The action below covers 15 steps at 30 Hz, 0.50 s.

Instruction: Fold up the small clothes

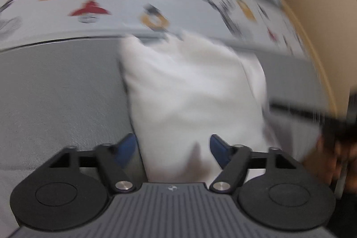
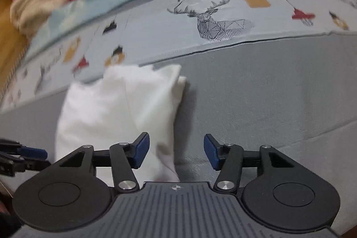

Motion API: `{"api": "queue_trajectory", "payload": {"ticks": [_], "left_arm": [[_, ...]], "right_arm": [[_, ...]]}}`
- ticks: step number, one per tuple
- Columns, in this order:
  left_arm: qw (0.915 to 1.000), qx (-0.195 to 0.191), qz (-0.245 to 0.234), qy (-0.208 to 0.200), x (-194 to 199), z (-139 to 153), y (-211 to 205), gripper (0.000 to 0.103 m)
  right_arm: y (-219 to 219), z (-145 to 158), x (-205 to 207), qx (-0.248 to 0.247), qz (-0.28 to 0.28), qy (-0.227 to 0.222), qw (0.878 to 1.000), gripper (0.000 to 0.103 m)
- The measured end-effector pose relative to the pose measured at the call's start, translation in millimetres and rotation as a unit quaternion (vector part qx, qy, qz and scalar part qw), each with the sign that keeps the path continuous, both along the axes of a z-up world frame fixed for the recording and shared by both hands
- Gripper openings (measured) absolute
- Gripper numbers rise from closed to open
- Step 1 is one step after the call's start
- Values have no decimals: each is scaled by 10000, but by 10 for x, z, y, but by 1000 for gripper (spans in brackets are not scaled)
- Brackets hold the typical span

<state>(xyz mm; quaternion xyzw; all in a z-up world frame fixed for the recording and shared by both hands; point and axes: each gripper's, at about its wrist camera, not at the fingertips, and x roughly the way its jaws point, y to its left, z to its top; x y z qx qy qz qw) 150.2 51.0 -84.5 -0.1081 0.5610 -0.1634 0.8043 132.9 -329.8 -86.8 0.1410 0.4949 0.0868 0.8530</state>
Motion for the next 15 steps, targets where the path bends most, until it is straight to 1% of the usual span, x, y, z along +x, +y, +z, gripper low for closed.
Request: {"api": "queue_trajectory", "payload": {"ticks": [2,3,5,8,10,12,15], "left_arm": [[9990,-220,363,137,67,-86,81,79],[9978,-334,520,244,93,-151,104,79],[9954,-444,752,402,148,-251,107,79],[9938,-610,819,442,260,-389,97,79],[9933,-600,833,524,312,-491,62,78],[9931,-545,833,618,375,-585,22,78],[9935,-504,811,623,460,-650,-25,77]], "right_arm": [[-20,-75,105,192,-59,148,9997,57],[-2,-116,137,226,-77,229,9995,57],[40,-159,178,239,-120,420,9988,57],[107,-263,220,320,-199,651,9972,59],[158,-314,250,352,-260,729,9964,62],[208,-345,269,356,-271,766,9961,62],[244,-389,325,357,-257,816,9957,62]]}}
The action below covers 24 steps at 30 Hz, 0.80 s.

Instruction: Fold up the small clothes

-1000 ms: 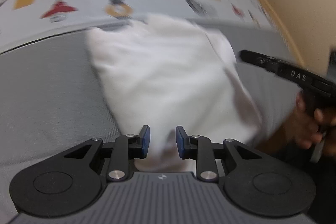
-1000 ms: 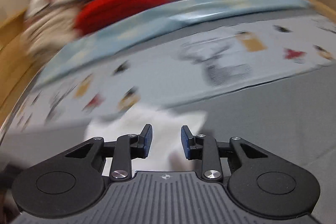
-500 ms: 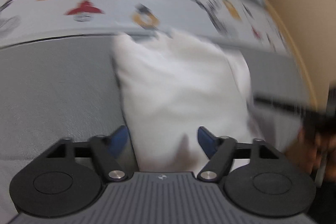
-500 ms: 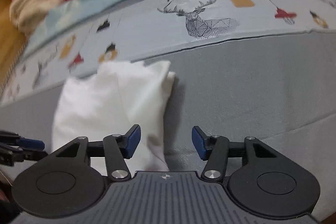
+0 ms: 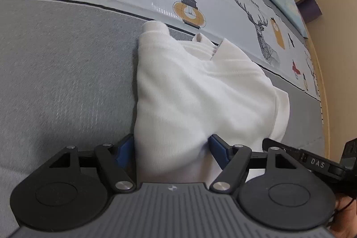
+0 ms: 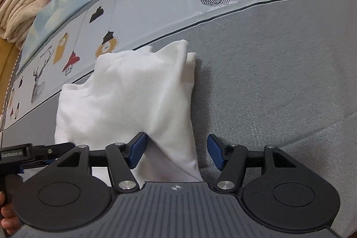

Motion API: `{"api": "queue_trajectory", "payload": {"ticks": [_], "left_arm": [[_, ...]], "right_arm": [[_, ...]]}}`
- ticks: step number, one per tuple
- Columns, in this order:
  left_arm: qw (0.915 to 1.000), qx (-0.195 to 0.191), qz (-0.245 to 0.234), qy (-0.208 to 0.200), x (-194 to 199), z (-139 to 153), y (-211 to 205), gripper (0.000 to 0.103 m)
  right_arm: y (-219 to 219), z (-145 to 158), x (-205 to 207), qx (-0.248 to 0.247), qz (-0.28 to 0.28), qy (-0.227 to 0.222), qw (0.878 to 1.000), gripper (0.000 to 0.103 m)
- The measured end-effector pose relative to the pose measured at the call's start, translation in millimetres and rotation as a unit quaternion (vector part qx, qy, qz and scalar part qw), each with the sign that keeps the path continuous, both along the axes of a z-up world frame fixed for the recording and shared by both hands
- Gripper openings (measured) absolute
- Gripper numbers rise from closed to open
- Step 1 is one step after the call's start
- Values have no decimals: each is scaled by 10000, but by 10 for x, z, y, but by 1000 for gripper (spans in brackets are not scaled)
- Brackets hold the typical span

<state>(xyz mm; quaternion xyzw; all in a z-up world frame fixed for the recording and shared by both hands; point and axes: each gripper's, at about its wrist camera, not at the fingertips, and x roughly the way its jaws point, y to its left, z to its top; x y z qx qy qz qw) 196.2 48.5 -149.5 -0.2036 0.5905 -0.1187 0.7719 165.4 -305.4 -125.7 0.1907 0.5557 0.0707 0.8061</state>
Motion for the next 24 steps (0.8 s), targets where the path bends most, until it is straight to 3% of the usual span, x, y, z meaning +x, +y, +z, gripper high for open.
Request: {"api": "queue_trajectory", "payload": {"ticks": [2,4,5,6,8,10,12,13,15,16,21,24], "left_arm": [[9999,83,-58,-39,52,-11,-25,71],[9995,187,-182,-185,92,15,-73,55],[9991,192,-232,-284,107,45,-82,44],[9985,215,-255,-438,128,99,-91,40],[9946,276,-207,-974,131,279,-76,38],[9857,254,-67,-1664,129,506,-21,39],[9772,342,158,-2090,122,658,47,56],[9749,435,320,-2158,108,694,89,58],[9771,482,504,-2011,113,679,209,61],[9799,442,558,-1861,109,645,267,61],[9928,392,305,-1092,41,441,385,60],[9957,870,-41,-309,12,133,315,60]], "right_arm": [[-6,-19,29,25,-10,22,10000,60],[-7,-32,52,216,1,9,9998,32],[-2,-23,52,294,8,-34,9996,24],[16,-1,60,325,45,-123,9994,14],[37,69,78,286,29,-382,9989,11],[21,192,92,445,-188,-819,9955,11],[82,402,67,367,-203,-1650,9854,12],[137,473,48,164,-196,-1976,9800,17],[210,496,53,-325,-338,-2019,9783,29],[206,475,66,-354,-362,-1897,9805,30],[228,386,48,-39,12,-1391,9903,33],[350,210,51,-462,493,-783,9946,37]]}}
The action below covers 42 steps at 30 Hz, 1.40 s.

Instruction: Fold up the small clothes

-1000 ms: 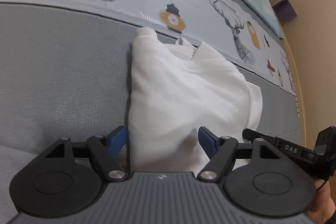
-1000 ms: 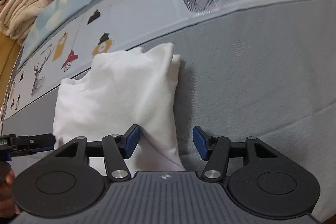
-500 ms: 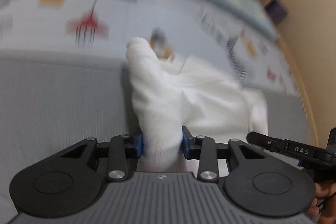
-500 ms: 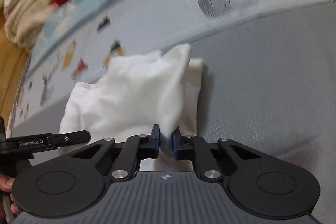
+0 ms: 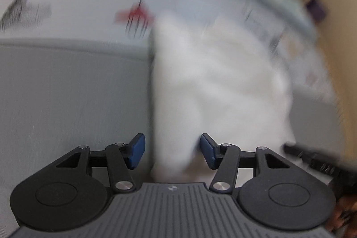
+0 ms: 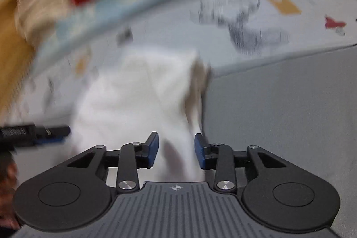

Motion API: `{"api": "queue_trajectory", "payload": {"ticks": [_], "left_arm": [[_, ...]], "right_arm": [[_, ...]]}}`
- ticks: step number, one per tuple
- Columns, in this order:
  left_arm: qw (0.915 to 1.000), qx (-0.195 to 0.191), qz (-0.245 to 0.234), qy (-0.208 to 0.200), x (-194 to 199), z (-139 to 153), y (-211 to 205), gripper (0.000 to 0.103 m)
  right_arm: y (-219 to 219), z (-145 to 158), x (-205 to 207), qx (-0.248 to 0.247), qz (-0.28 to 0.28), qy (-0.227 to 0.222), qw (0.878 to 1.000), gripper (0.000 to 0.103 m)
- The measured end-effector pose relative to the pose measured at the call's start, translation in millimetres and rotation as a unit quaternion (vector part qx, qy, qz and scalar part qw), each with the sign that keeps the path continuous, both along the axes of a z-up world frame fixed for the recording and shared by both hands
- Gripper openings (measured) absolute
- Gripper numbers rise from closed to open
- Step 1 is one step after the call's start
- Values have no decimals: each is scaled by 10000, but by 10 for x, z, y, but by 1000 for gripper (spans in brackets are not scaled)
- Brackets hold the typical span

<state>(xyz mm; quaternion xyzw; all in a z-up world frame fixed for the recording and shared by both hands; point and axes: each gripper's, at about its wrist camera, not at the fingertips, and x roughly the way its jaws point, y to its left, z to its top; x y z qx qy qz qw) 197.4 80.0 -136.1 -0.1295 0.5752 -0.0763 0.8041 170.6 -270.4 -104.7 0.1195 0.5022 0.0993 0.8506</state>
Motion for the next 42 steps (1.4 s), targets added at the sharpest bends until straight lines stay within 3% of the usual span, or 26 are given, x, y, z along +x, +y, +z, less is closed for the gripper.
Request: {"api": "queue_trajectory", "payload": {"ticks": [2,5,7,9,11,13,17,20,22,25,27,30,36,42], "left_arm": [[9999,5,59,-119,-30,57,-14,59],[9989,54,-181,-436,-162,230,-78,58],[9977,493,-460,-17,-218,103,-162,60],[9908,1099,-697,369,-314,-49,-224,68],[9885,1298,-767,152,-427,78,-247,68],[9861,1462,-729,-288,-577,334,-252,68],[9758,1731,-348,-1293,-1001,882,-244,90],[9628,1817,-196,-1989,-1431,1199,-357,91],[9567,1700,-93,-2361,-1736,1336,-452,92],[9529,1489,30,-2643,-2073,1404,-651,99],[9543,1419,145,-2625,-2225,1346,-783,102],[9668,1244,237,-2218,-2299,1213,-885,102],[9651,1406,259,-2196,-2242,1125,-958,102],[9678,1296,351,-2128,-2127,1062,-885,102]], "right_arm": [[43,-134,-2,-494,21,384,9980,38],[-38,-21,-63,-271,-165,219,9993,39],[-41,-12,-100,-350,-84,269,9990,39],[-16,-110,-139,-680,100,658,9955,41],[-10,-156,-200,-1054,175,928,9899,44],[-60,7,-274,-1217,-42,626,9906,44],[-172,580,-598,-1059,-363,-647,9916,46],[-143,915,-917,-1119,-386,-1339,9839,60],[-110,1065,-1191,-1029,-428,-1637,9802,80],[-72,1149,-1531,-913,-491,-1922,9759,86],[-72,1130,-1731,-769,-561,-1938,9764,90],[-44,1074,-1937,-627,-617,-1730,9810,91],[170,1032,-2025,-1055,-249,-1811,9775,92],[234,979,-1916,-1035,-192,-1734,9792,92]]}}
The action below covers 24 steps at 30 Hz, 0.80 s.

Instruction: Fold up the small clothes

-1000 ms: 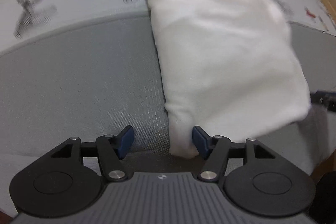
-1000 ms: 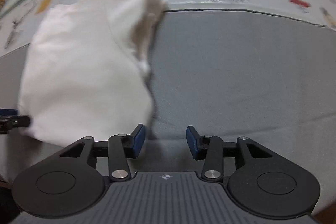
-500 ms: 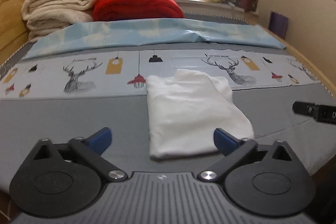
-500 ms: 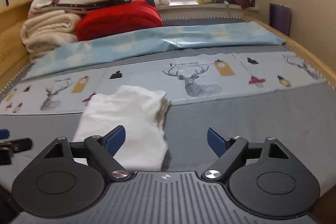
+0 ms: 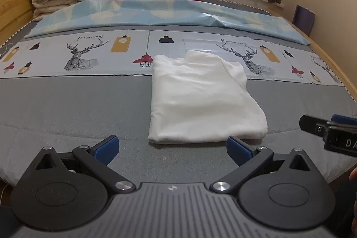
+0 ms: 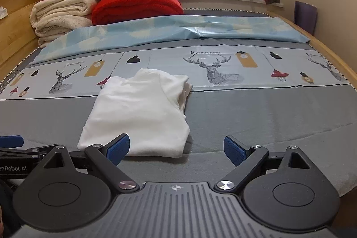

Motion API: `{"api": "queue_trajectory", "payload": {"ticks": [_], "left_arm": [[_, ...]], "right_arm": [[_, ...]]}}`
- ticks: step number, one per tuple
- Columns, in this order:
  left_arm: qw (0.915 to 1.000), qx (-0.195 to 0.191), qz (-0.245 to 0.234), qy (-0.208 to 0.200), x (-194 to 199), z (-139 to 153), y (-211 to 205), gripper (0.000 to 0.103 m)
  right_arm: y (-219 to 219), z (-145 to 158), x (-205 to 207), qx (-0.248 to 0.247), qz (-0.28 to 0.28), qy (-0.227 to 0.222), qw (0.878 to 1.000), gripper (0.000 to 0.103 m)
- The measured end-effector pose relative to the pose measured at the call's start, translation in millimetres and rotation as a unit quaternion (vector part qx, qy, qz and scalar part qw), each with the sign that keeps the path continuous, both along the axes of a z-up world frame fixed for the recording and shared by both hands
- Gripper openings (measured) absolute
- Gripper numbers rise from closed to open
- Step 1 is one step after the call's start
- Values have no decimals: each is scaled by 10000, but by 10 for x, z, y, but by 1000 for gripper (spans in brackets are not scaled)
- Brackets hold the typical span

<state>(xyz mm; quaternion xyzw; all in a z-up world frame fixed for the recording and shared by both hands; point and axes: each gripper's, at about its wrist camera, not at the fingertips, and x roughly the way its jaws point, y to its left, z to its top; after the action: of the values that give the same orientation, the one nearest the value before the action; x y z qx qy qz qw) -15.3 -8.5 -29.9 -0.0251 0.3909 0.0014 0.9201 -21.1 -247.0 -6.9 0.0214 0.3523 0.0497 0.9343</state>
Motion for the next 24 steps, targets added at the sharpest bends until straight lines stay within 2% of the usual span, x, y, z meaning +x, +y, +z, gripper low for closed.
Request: {"api": "queue_trajectory", "payload": {"ticks": [24], "left_arm": [[9998,-145,59,109,65,-27,45,102]], "right_arm": [[96,-67,111,167,192,190,9995,92]]}}
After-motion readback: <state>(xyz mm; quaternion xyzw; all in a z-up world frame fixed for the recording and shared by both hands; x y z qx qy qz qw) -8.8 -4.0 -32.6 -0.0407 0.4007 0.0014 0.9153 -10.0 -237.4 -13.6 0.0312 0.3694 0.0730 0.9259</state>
